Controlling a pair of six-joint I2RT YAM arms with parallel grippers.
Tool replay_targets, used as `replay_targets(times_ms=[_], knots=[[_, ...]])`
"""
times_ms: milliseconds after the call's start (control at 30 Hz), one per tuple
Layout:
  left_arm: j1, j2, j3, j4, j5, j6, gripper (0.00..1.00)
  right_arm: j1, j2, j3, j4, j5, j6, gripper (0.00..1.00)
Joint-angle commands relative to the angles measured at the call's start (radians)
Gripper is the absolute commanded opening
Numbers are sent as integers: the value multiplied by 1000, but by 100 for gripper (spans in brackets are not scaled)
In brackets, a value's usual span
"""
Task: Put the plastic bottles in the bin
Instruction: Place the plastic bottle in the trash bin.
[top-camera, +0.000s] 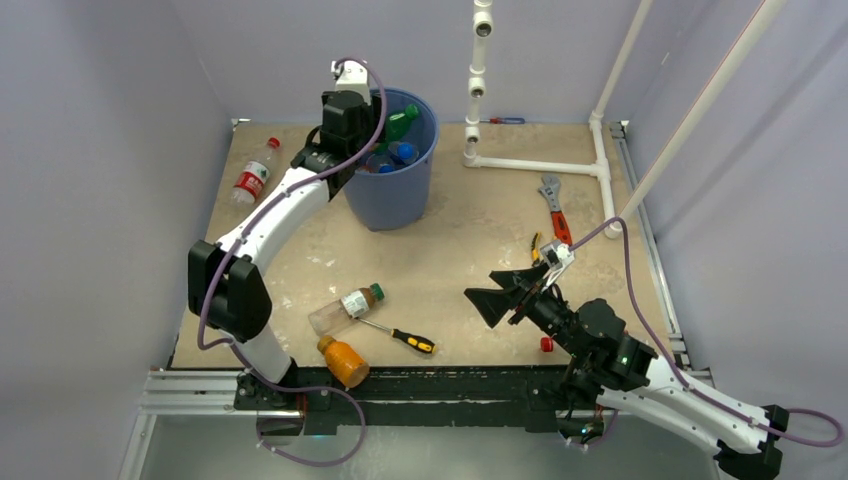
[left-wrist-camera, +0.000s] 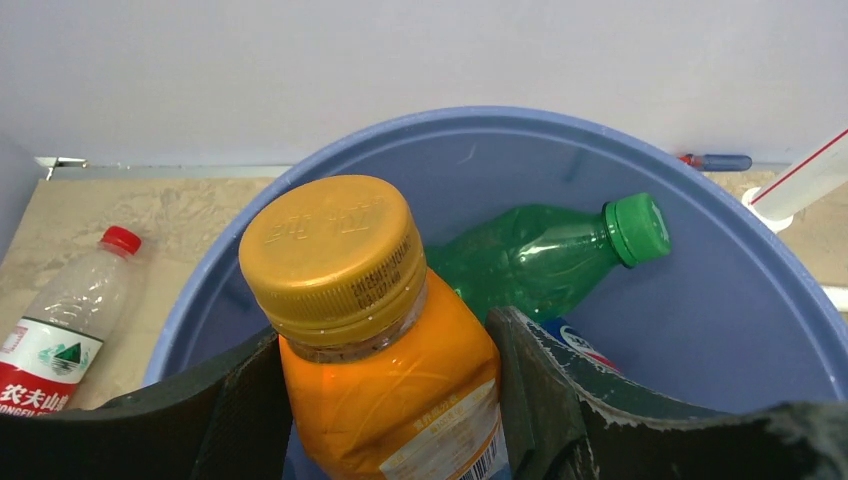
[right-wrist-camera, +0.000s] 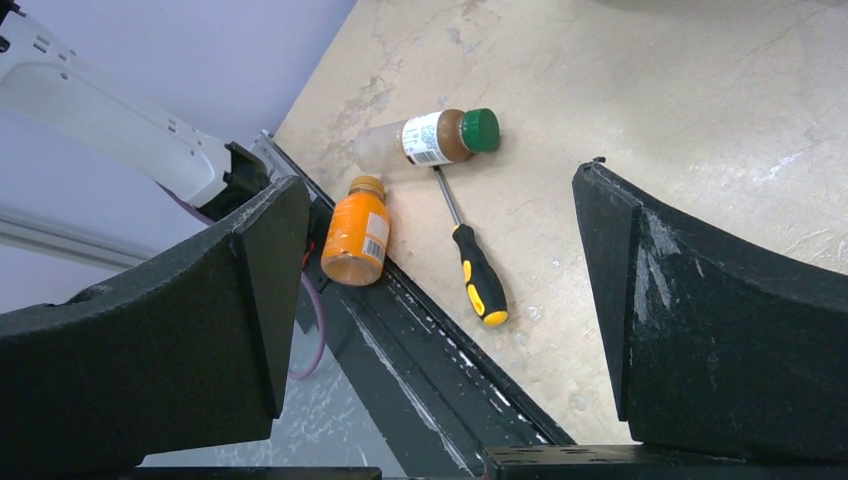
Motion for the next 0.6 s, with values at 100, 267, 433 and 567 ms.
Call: replay_targets(times_ms=[100, 267, 433, 567], knots=[[6, 0, -22, 14, 31, -30, 0, 4, 0, 6, 14, 17, 10, 98], [6, 13, -30, 6, 24, -37, 0, 5, -7, 14, -2, 24, 8, 98], [6, 17, -54, 3, 20, -48, 0, 4, -19, 11, -12, 36, 9, 98], [6, 30, -59, -15, 32, -60, 0, 4, -17, 13, -15, 41, 6, 98]])
